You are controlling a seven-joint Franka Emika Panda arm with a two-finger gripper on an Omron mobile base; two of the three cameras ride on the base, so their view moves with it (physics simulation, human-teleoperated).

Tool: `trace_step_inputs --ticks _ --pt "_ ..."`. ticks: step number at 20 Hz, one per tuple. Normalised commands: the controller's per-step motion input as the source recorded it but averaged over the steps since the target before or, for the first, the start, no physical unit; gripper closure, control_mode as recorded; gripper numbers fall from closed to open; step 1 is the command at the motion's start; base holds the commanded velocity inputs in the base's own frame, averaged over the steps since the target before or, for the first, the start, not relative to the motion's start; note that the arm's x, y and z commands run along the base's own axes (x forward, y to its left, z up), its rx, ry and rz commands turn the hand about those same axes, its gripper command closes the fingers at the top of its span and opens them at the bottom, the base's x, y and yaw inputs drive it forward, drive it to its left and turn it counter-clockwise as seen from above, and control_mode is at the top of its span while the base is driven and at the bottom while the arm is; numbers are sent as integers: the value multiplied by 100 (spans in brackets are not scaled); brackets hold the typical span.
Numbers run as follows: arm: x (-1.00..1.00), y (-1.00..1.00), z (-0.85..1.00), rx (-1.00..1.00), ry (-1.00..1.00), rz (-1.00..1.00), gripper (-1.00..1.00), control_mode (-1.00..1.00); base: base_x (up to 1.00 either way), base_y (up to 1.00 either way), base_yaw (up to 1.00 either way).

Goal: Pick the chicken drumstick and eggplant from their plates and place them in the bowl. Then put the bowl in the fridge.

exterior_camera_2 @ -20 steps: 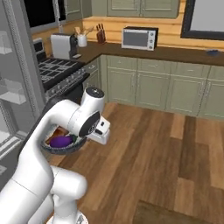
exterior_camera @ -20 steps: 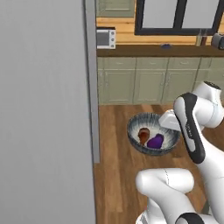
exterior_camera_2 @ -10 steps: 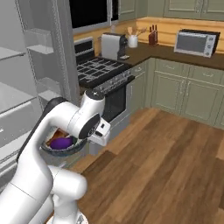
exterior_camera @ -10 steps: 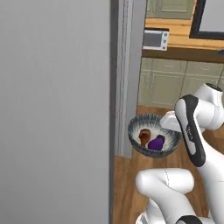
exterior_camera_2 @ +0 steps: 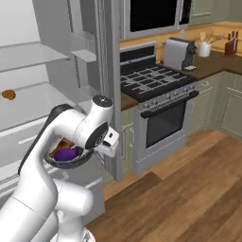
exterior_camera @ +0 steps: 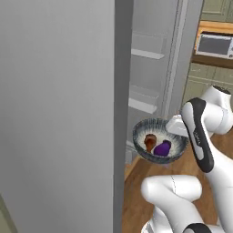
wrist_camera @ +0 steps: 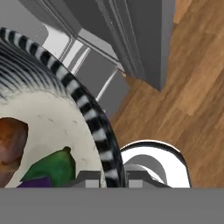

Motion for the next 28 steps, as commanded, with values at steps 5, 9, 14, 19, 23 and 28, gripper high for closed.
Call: trace_step_inputs --ticks 5,9,14,19,23,28 --pt "0 0 0 0 0 0 100 100 -4 8 55" --pt "0 0 0 0 0 0 100 100 8 0 58" --pt "0 0 0 0 0 0 100 100 8 0 59" --pt "0 0 0 0 0 0 100 100 7 -12 46" --pt "0 0 0 0 0 0 100 100 11 -29 31" --pt "0 0 0 0 0 0 100 100 6 -61 32"
